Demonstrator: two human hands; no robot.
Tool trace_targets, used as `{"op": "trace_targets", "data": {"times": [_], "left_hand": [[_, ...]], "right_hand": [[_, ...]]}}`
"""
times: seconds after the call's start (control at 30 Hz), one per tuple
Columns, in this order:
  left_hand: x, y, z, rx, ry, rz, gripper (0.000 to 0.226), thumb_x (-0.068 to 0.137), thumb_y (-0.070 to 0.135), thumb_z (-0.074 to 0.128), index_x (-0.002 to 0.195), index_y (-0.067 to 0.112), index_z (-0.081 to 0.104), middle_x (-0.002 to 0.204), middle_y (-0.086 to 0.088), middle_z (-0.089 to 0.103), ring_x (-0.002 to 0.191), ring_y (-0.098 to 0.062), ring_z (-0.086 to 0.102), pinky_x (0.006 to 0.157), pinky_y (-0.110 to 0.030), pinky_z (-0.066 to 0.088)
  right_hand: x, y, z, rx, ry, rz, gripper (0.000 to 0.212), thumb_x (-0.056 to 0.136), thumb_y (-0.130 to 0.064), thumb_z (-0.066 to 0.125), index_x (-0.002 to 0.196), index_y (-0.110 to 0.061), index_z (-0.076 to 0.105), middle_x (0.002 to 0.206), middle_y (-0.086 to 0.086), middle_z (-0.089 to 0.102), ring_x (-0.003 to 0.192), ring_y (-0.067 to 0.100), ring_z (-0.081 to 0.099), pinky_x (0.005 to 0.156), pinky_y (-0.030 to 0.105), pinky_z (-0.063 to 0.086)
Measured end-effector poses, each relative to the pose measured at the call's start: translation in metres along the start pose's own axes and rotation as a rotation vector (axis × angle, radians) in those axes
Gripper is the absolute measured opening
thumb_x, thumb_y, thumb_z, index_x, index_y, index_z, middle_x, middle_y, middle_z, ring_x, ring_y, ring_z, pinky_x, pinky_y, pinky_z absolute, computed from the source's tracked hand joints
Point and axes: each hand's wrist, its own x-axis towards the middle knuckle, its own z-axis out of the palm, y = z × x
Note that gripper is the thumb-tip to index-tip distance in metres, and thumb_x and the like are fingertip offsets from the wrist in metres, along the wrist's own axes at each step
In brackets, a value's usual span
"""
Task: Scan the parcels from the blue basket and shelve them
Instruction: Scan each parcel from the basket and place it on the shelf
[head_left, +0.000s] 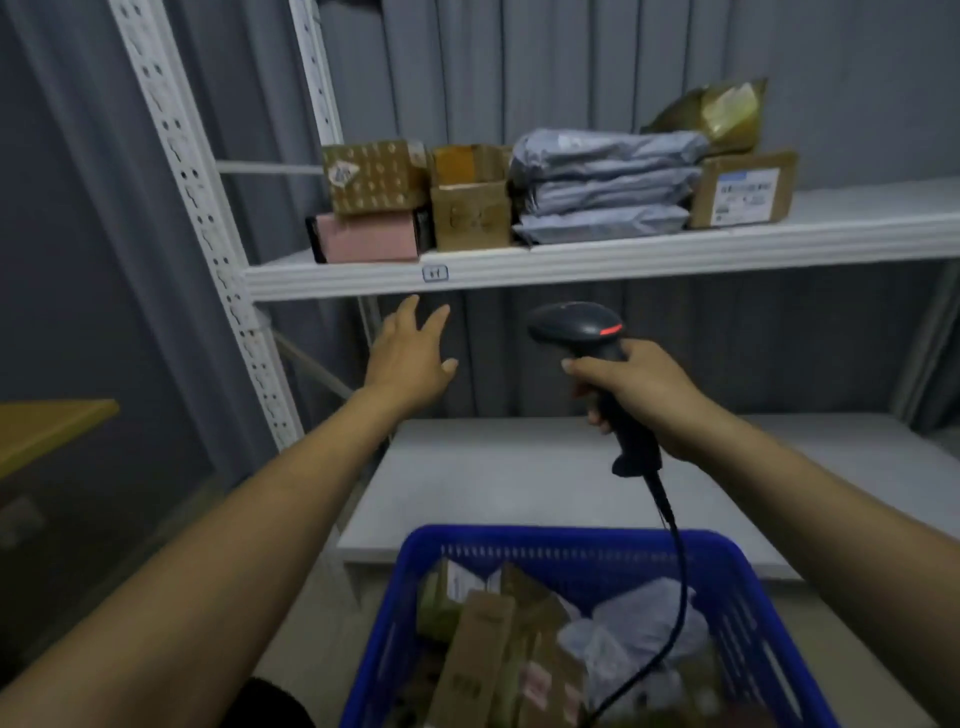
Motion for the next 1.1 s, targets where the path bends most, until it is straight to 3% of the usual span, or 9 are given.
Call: {"op": "trace_targets", "data": {"times": [0.13,0.4,0.53,0.6,0.77,0.87,0.97,1.1], "left_hand": [[-0.064,0.017,0.077,-0.048,-0.184,-0.006,0.071,0.092,0.035,0.058,0.152,0.021,0.023,0.158,-0.017,0.011,0.143,-0.035,0.018,0.114,-0.045,0.028],[-0.169,0.033,0.215,-0.045,-0.577,-0.091,0.061,0.096,0.038,0.050,0.151,0.026,0.027,0.159,-0.008,0.016,0.144,-0.031,0.021,0.115,-0.046,0.029],[-0.190,0.034,0.262,-0.107,-0.619,-0.136,0.030,0.095,0.033,0.050,0.124,0.031,0.055,0.135,0.000,0.050,0.127,-0.023,0.046,0.103,-0.039,0.040],[-0.194,0.030,0.287,-0.135,-0.665,-0.165,0.022,0.092,0.032,0.051,0.113,0.029,0.057,0.121,0.003,0.057,0.115,-0.019,0.054,0.095,-0.034,0.045],[-0.197,0.017,0.344,-0.186,-0.812,-0.405,0.065,0.093,0.047,0.049,0.146,0.026,0.019,0.140,-0.009,0.040,0.112,-0.024,0.053,0.087,-0.036,0.047],[-0.197,0.006,0.368,-0.251,-0.842,-0.566,0.097,0.081,0.064,0.048,0.152,0.026,-0.006,0.145,-0.017,0.036,0.115,-0.032,0.053,0.091,-0.046,0.050],[-0.200,0.001,0.376,-0.331,-0.803,-0.649,0.116,0.062,0.071,0.052,0.152,0.030,-0.008,0.141,-0.016,0.045,0.117,-0.033,0.053,0.095,-0.050,0.048],[-0.193,0.020,0.340,-0.368,-0.549,-0.661,0.117,0.063,0.061,0.070,0.150,0.036,-0.005,0.151,-0.015,0.023,0.133,-0.036,0.033,0.104,-0.054,0.039]], "right_hand": [[-0.031,0.070,-0.010,-0.050,-0.043,0.120,0.018,0.088,-0.020,0.068,0.094,-0.004,0.064,0.077,0.011,0.073,0.048,0.018,0.058,0.048,0.031,0.049],[-0.058,0.208,-0.022,-0.149,-0.103,0.365,0.022,0.088,-0.022,0.069,0.086,-0.001,0.064,0.049,0.004,0.063,0.043,0.018,0.059,0.047,0.028,0.049],[-0.056,0.254,-0.022,-0.202,-0.142,0.439,0.023,0.087,-0.022,0.069,0.087,0.000,0.063,0.051,0.003,0.062,0.045,0.016,0.060,0.047,0.030,0.053],[-0.047,0.267,-0.022,-0.235,-0.187,0.426,0.021,0.087,-0.024,0.069,0.083,-0.005,0.062,0.052,0.000,0.061,0.041,0.010,0.058,0.043,0.023,0.048],[-0.031,0.293,-0.026,-0.201,-0.211,0.464,0.021,0.090,-0.023,0.067,0.077,-0.007,0.061,0.043,-0.006,0.060,0.037,0.006,0.055,0.041,0.019,0.045],[-0.030,0.308,-0.029,-0.205,-0.206,0.519,0.023,0.089,-0.024,0.067,0.079,-0.003,0.064,0.049,0.000,0.064,0.040,0.010,0.057,0.044,0.021,0.048],[-0.031,0.313,-0.028,-0.189,-0.222,0.543,0.025,0.089,-0.027,0.068,0.082,-0.002,0.065,0.057,0.008,0.067,0.042,0.013,0.059,0.045,0.023,0.049],[-0.033,0.313,-0.026,-0.145,-0.226,0.541,0.024,0.087,-0.031,0.069,0.090,-0.007,0.066,0.075,0.014,0.073,0.057,0.029,0.067,0.055,0.033,0.056]]}}
